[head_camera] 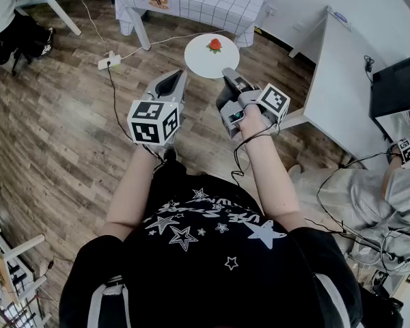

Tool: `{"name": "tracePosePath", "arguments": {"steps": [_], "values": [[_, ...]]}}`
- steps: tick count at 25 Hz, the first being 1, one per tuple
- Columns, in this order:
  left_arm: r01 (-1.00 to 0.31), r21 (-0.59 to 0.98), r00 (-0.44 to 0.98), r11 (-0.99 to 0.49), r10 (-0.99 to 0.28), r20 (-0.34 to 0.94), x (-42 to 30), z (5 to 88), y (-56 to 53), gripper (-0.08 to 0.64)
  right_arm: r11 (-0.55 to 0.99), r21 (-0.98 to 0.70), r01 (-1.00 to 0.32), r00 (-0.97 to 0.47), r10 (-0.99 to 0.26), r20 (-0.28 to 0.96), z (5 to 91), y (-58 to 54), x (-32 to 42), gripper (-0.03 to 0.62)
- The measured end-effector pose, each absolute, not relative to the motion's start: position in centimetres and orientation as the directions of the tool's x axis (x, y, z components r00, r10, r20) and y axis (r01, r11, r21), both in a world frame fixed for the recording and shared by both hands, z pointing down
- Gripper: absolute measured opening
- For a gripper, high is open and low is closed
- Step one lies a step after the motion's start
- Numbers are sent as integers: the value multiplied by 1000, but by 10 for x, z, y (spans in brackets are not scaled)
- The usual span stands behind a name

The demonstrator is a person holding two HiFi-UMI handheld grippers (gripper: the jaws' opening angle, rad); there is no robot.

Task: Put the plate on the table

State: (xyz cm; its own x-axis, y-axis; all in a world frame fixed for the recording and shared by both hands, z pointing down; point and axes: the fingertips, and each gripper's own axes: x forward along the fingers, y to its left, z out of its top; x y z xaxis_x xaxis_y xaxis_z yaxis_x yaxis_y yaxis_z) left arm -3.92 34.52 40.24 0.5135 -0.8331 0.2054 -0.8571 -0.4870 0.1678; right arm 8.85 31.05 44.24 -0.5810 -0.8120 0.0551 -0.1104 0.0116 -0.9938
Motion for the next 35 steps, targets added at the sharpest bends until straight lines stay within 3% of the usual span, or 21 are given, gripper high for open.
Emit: {"name": "tracePosePath", "arguments": {"steps": [25,35], "values": [[-860,165,508,-483,-841,185,-20,401,370,9,16,-992,-127,-598,-799,63,446,345,108,26],[-878,178,476,-445,-852,218,-64,410,359,9,-26,-995,-99,-598,-798,80,454,323,80,25]]}}
